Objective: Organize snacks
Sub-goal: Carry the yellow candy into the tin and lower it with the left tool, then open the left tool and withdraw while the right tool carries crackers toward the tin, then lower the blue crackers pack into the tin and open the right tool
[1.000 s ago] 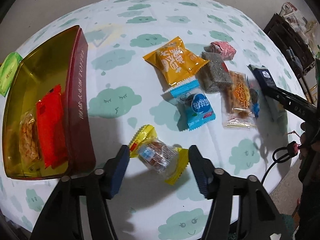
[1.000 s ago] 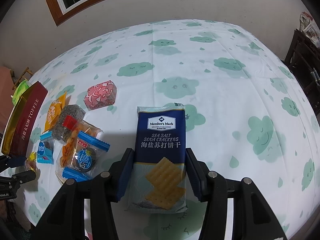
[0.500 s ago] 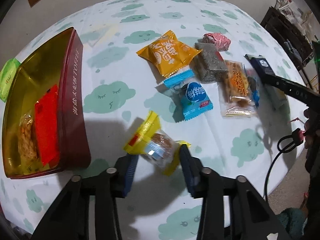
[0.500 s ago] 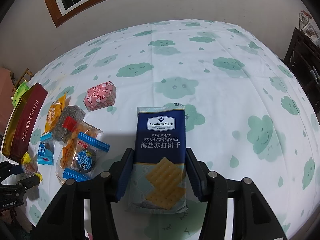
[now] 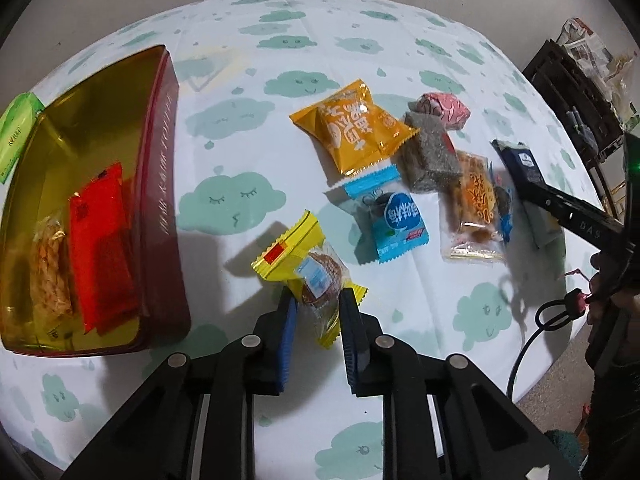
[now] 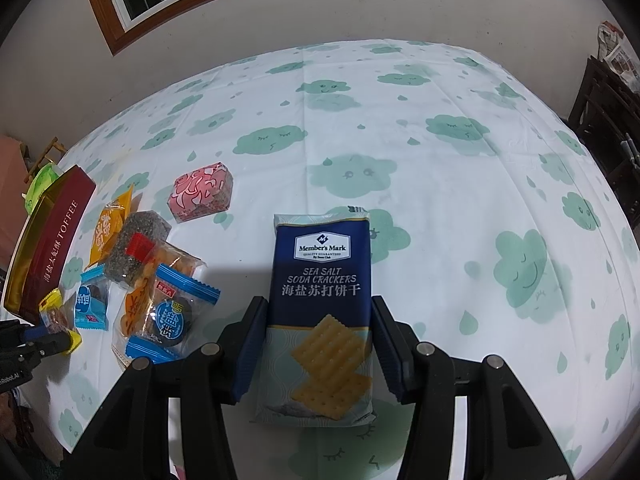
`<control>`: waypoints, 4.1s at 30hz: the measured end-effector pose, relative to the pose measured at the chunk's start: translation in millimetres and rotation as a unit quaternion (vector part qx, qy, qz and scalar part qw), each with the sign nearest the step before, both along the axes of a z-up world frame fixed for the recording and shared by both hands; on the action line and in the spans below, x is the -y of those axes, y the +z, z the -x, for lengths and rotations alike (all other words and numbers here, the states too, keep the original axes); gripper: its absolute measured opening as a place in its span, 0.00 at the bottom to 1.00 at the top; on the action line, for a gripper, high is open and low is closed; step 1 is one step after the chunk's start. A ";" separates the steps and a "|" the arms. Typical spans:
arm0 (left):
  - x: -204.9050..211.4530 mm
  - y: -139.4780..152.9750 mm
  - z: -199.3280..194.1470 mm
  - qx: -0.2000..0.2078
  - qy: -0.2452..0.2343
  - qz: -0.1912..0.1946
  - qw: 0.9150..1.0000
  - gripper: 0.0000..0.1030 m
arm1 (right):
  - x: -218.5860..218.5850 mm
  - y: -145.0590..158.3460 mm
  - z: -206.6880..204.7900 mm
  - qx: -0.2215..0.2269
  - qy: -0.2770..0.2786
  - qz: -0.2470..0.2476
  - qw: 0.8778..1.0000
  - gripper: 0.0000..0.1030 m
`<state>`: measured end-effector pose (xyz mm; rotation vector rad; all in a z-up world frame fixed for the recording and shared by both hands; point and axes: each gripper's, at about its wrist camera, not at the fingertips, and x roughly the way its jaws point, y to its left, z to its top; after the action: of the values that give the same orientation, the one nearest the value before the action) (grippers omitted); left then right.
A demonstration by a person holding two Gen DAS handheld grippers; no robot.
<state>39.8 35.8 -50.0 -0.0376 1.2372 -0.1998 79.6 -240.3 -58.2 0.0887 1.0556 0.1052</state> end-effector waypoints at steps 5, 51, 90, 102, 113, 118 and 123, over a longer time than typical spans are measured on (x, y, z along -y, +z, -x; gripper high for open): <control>-6.1 8.1 -0.4 0.009 0.002 0.000 1.000 0.17 | -2.5 0.6 -1.4 -0.005 0.000 0.009 1.000 0.52; -181.8 17.8 -21.4 0.022 0.083 -0.115 0.990 0.17 | -22.3 -0.7 -11.2 -0.041 -0.013 0.074 0.996 0.53; -185.4 30.7 2.1 0.063 0.101 -0.098 0.988 0.61 | -60.5 59.0 -5.5 0.021 -0.012 0.035 0.999 0.49; -216.8 51.7 45.2 0.111 0.196 -0.109 0.968 0.66 | -173.6 78.4 -2.5 0.038 0.103 -0.016 0.994 0.49; -261.0 45.4 78.4 0.096 0.277 -0.126 0.948 0.70 | -284.3 83.4 7.3 0.040 0.200 -0.045 0.978 0.49; -274.8 40.1 90.3 0.086 0.301 -0.110 0.943 0.70 | -320.3 79.0 11.8 0.033 0.232 -0.045 0.971 0.49; -287.9 44.9 100.6 0.089 0.320 -0.110 0.937 0.70 | -348.1 68.9 14.4 0.020 0.254 -0.041 0.966 0.49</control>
<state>-60.8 323.7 -5.1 -0.2204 1.0027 0.4933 65.2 107.8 10.7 -0.1115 1.0137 0.6134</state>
